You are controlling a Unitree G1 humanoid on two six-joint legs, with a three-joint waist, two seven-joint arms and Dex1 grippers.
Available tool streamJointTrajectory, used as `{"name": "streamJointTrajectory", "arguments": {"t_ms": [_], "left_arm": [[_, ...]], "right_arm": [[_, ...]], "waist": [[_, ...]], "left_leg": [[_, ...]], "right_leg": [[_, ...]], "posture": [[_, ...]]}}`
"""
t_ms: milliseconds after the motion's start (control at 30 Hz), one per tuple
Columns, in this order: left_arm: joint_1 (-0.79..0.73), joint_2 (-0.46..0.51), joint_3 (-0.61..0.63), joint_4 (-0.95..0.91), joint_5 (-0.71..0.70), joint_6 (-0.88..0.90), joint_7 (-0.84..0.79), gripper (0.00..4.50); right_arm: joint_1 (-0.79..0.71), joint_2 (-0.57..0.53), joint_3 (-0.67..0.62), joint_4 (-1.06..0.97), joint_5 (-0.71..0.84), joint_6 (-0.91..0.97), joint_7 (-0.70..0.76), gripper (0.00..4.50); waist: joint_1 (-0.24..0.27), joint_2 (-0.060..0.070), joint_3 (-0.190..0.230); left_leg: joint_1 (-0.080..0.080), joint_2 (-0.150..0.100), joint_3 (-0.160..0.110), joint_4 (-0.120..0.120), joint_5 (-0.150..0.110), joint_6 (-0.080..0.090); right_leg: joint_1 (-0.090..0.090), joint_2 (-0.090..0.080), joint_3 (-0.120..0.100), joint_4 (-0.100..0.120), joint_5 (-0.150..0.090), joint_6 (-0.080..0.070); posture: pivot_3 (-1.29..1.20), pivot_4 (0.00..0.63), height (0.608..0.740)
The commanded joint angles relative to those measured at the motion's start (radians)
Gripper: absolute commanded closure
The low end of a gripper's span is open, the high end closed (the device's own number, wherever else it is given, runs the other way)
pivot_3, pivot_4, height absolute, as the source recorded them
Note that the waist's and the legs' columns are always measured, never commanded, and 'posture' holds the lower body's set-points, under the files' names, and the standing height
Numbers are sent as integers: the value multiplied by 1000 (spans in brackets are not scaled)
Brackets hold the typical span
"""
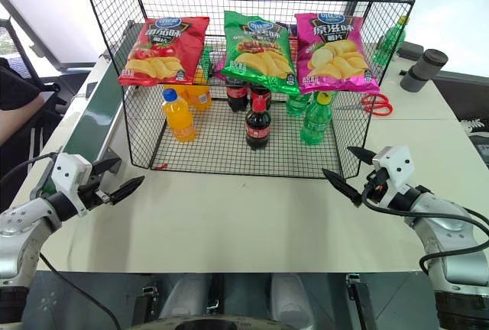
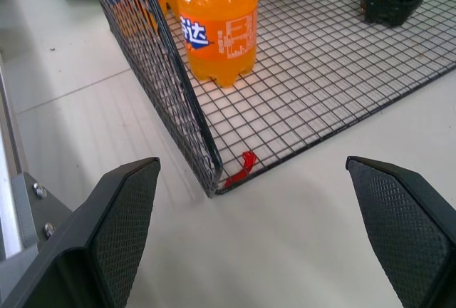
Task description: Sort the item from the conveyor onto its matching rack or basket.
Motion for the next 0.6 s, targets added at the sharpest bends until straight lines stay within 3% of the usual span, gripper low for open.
{"name": "streamJointTrajectory", "arguments": {"t_ms": [33,600], "left_arm": [[-1,12,18,-32,-10,-6,-6,0],[9,10,30,-38,-4,7,31,0]], "right_arm": [[1,-12,-31,-17,7,-12,3,63],[11,-16,-29,-26,2,-9,12,63]], "waist": [[0,0,0],[0,0,0]], "left_leg": [[0,0,0,0,0,0],[0,0,0,0,0,0]], "right_leg": [[0,0,0,0,0,0],[0,0,0,0,0,0]], "posture": [[0,150,740],[0,150,740]]}}
